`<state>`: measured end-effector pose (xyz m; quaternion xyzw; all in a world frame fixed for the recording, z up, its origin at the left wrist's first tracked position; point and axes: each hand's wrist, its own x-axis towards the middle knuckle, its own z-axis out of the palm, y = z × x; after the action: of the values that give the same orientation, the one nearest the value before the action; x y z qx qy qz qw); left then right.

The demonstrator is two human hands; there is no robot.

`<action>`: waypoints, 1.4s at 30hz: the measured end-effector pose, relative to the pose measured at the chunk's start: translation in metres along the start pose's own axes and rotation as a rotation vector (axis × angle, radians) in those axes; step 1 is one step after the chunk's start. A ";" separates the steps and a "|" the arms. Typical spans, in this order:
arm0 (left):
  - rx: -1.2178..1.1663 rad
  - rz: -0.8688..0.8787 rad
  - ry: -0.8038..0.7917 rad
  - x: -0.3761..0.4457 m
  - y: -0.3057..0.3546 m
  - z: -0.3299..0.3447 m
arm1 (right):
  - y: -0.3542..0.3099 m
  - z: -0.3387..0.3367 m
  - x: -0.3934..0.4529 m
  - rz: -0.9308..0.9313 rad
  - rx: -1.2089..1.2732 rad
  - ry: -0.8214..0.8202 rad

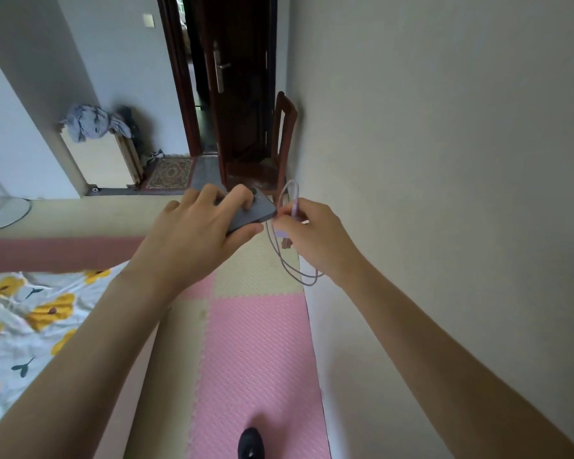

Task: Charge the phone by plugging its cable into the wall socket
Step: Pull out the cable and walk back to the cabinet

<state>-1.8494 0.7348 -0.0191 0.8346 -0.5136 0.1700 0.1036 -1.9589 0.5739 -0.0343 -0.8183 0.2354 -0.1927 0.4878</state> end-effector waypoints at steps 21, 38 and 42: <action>0.030 -0.221 0.027 0.152 -0.220 0.078 | -0.013 0.106 0.295 -0.119 -0.012 -0.191; 0.177 -0.283 0.038 0.380 -0.330 0.164 | 0.012 0.103 0.579 -0.203 0.005 -0.382; 0.193 -0.299 0.060 0.427 -0.350 0.183 | 0.013 0.100 0.640 -0.238 -0.019 -0.412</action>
<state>-1.3276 0.4781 -0.0210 0.9023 -0.3619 0.2261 0.0623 -1.3850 0.2721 -0.0364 -0.8669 0.0347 -0.0758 0.4915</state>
